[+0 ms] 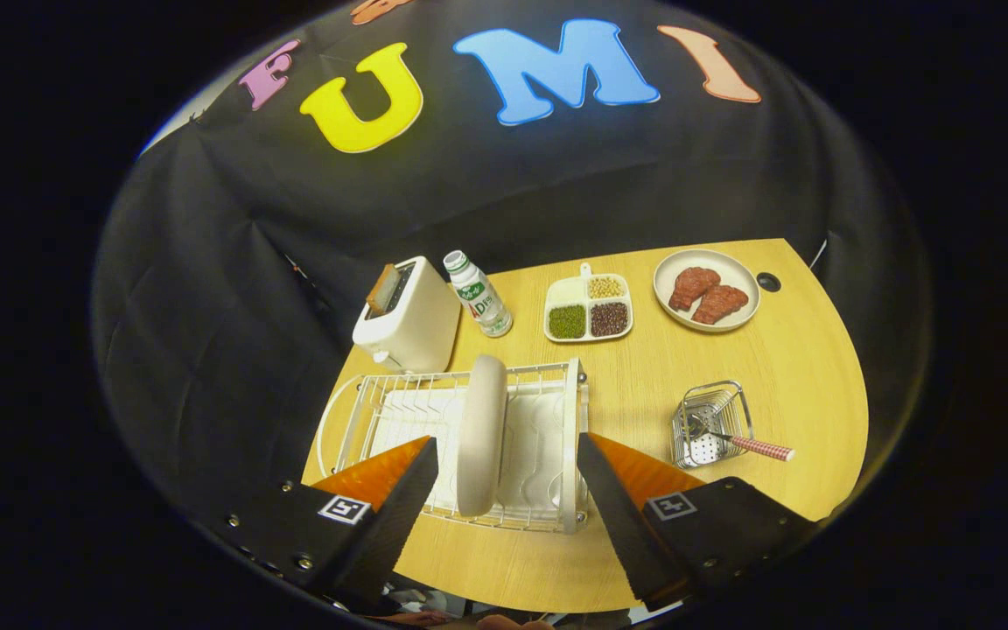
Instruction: Take the plate from the dish rack, then take the spoon from the basket and place it into the plate.
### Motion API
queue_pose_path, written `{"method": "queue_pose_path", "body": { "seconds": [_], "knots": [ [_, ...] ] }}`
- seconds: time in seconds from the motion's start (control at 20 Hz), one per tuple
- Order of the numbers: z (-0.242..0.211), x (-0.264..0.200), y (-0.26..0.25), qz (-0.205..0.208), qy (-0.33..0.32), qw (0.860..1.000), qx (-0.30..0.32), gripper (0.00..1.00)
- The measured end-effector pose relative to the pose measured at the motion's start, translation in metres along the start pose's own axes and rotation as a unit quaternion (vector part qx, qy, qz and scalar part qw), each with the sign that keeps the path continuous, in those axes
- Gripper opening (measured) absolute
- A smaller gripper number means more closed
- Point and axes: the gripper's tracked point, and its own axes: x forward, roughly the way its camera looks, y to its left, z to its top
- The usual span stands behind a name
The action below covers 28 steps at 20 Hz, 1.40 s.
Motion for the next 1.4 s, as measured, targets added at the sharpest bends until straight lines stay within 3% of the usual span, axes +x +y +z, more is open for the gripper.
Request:
{"method": "queue_pose_path", "body": {
  "seconds": [0.2, 0.45, 0.75, 1.05, 1.2, 1.4],
  "knots": [
    [-0.001, 0.024, 0.014, 0.002, 0.033, 0.999, -0.007, 0.99],
    [-0.007, 0.060, 0.016, -0.045, 0.070, 0.997, -0.005, 0.99],
    [-0.019, 0.090, 0.016, -0.071, 0.107, 0.992, 0.004, 0.99],
    [-0.038, 0.117, 0.000, -0.150, 0.141, 0.979, 0.003, 0.98],
    [-0.044, 0.118, 0.001, -0.184, 0.149, 0.972, 0.003, 0.31],
    [-0.043, 0.115, 0.010, -0.234, 0.136, 0.963, -0.011, 0.30]
  ]
}}
